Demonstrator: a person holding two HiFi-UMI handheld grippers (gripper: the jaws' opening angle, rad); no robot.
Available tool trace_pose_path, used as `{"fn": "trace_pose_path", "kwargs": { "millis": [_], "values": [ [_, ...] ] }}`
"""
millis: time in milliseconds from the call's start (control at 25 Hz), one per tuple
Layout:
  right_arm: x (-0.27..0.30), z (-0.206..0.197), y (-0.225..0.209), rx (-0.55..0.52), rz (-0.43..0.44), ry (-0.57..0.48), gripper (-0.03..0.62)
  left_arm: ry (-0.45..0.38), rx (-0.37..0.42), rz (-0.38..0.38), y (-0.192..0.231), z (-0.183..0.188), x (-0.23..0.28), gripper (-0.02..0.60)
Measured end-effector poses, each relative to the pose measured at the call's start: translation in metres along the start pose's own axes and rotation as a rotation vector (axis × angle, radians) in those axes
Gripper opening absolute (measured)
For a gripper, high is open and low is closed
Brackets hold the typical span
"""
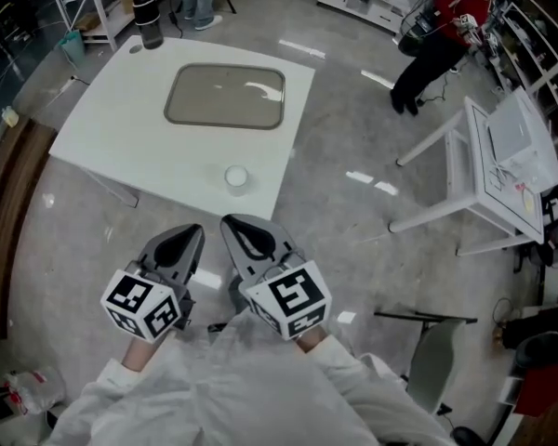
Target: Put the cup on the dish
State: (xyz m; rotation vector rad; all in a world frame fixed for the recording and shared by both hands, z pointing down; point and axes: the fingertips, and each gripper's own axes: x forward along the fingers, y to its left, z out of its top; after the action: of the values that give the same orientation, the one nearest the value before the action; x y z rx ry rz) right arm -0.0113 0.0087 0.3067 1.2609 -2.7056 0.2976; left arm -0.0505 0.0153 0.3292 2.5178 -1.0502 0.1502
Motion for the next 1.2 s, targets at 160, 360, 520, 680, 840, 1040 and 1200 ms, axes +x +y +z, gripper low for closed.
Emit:
{"fn": "trace_pose_path", "kwargs": {
  "millis": [160,360,520,680,840,1040,1200],
  "values": [
    [0.021,0.008,-0.033,0.009,0.014,0.011,0.015,-0.005,0.0,0.011,0.016,0.016,0.032,0.009],
    [0.044,0.011,-0.065,0.001,0.037,0.022,0.015,-0.005,-0.017,0.033,0.035,0.022,0.063,0.009],
    [0.058,0.013,-0.079,-0.007,0.059,0.029,0.015,-0.014,-0.019,0.045,0.044,0.029,0.077,0.009],
    [0.067,0.009,-0.082,-0.003,0.075,0.046,0.015,-0.009,-0.032,0.054,0.051,0.025,0.083,0.009],
    [0.072,0.008,-0.082,-0.011,0.078,0.047,0.015,-0.023,-0.029,0.059,0.059,0.03,0.086,0.009],
    [0.075,0.01,-0.076,-0.015,0.075,0.044,0.015,-0.022,-0.043,0.043,0.062,0.03,0.084,0.009],
    [0.072,0.01,-0.072,0.0,0.059,0.054,0.015,-0.004,-0.029,0.024,0.063,0.033,0.085,0.009]
  ]
}}
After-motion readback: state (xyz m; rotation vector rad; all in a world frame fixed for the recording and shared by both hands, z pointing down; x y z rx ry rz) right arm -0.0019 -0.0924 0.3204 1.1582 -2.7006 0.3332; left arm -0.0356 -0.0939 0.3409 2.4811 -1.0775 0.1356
